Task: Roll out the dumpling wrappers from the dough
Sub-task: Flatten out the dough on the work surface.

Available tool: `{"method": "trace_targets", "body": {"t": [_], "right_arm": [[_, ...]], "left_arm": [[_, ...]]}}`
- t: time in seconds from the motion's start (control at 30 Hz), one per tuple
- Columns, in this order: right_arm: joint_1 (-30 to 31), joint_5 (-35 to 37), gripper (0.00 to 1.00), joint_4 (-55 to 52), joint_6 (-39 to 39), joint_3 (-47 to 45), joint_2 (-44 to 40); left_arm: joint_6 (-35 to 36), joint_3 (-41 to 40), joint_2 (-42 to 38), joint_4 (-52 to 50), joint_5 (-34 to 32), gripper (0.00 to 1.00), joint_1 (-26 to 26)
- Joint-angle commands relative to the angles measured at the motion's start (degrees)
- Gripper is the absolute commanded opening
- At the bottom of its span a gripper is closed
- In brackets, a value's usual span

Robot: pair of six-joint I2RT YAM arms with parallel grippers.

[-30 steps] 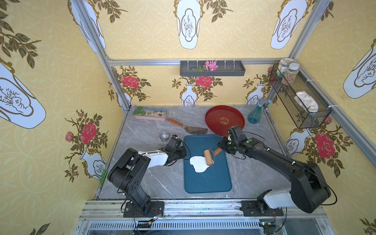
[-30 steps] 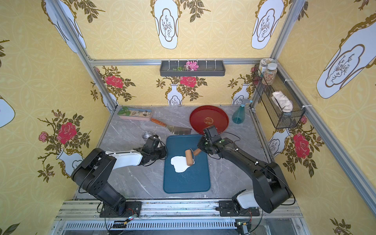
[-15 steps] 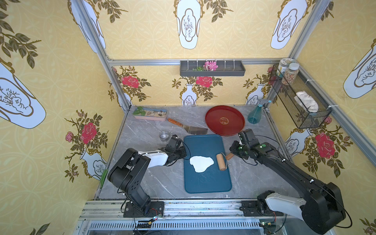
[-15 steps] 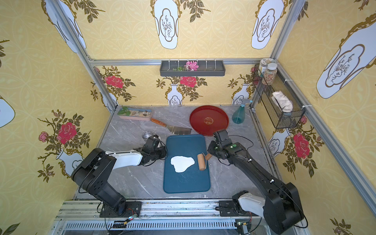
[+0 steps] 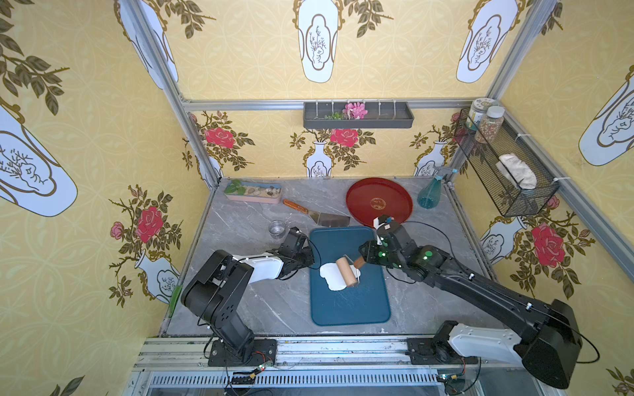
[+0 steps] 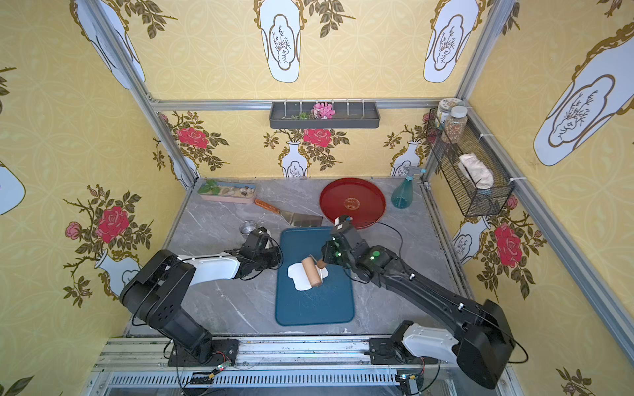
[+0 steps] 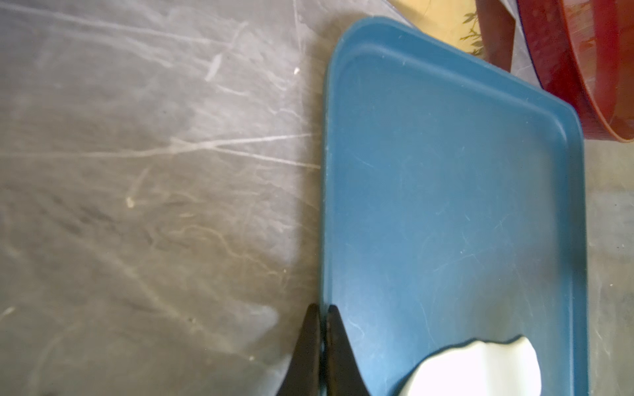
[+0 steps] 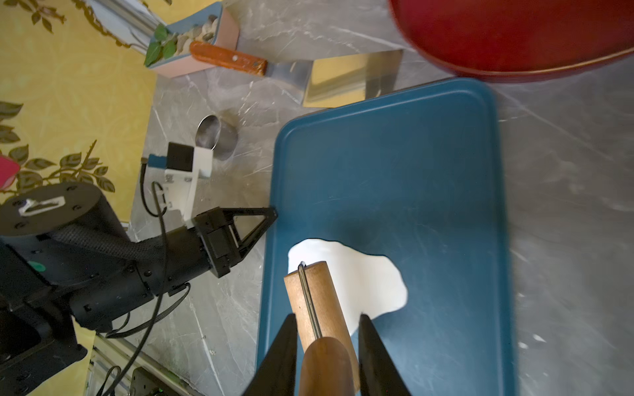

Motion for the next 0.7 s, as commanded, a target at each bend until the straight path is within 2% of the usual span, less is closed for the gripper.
{"method": "trace_targets", "body": {"t": [0.0, 0.27, 0.5, 0.67], "right_arm": [[3.88, 3.28, 0.00, 7.50, 2.61, 2.57, 4.32], [9.18, 2.22, 0.00, 10.78, 5.77, 5.77, 14.47], [8.69, 3.77, 0.00, 4.40, 6.31, 6.22, 17.05], [5.47, 5.31, 0.00, -1.94, 4.03, 6.09, 16.38]], "left_arm": [[0.63, -0.79, 0.29, -6.19, -1.28, 0.00, 0.14], [0.63, -0.83, 0.14, -6.19, -1.28, 0.00, 0.13], [0.63, -0.79, 0.14, -6.24, -1.27, 0.00, 0.10], [0.63, -0.78, 0.14, -6.19, -1.32, 0.00, 0.14]]}}
